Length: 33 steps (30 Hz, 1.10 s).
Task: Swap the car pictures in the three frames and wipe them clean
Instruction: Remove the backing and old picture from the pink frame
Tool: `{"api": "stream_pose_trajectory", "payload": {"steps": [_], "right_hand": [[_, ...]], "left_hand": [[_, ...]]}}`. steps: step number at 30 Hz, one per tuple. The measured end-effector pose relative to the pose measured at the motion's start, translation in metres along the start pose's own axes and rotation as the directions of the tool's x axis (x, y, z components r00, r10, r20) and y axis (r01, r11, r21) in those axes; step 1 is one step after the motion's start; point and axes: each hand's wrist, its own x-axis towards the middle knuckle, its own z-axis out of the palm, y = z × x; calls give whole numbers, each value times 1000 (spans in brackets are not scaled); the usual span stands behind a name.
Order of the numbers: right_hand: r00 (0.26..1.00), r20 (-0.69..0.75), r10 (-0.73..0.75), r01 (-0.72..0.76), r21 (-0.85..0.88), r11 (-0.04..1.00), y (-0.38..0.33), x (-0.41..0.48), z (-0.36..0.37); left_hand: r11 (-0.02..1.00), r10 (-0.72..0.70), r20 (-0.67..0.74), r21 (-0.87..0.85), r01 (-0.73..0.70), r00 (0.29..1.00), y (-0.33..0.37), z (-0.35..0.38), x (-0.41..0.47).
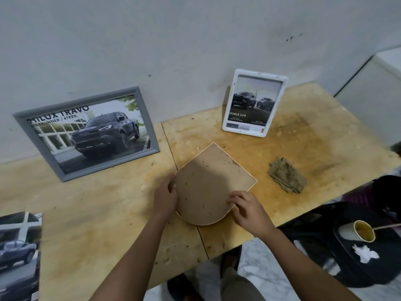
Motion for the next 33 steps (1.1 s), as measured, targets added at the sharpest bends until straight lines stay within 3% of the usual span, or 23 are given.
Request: {"api": "stream_pose_trajectory", "payload": {"steps": [4, 8, 12, 17, 20, 23, 24, 27, 33], "right_hand": [[996, 93, -13, 22, -97, 995, -5, 17, -11], [935, 336, -116, 146, -66, 987, -17, 52, -15], [823, 495, -278, 336, -31, 941, -34, 86, -13], [593, 733, -333, 488, 1, 873, -66, 122, -14], [417, 818, -397, 673, 16, 739, -84, 137, -12], [192, 871, -452, 912, 12, 410, -98, 146, -9], [146, 885, -441, 938, 17, 346, -103, 148, -12], [84, 918, -387, 946, 49, 320, -114, 152, -15], [72, 927, -367, 997, -68, 24, -127, 147, -12]], "left_hand": [[999, 26, -88, 43, -22, 996, 2, 6, -6], [998, -7, -187, 59, 18, 982, -7, 12, -30], [987, -159, -253, -30, 156, 954, -7, 27, -63], [948, -308, -360, -189, 254, 881, 1, 54, -102], [931, -337, -427, -285, 229, 839, 14, 67, -113], [895, -415, -467, -362, 260, 781, 17, 79, -117], [885, -433, -479, -386, 260, 764, 17, 82, -118], [866, -472, -511, -422, 268, 719, 17, 88, -117], [840, -523, -554, -462, 283, 648, 25, 96, -113]]}}
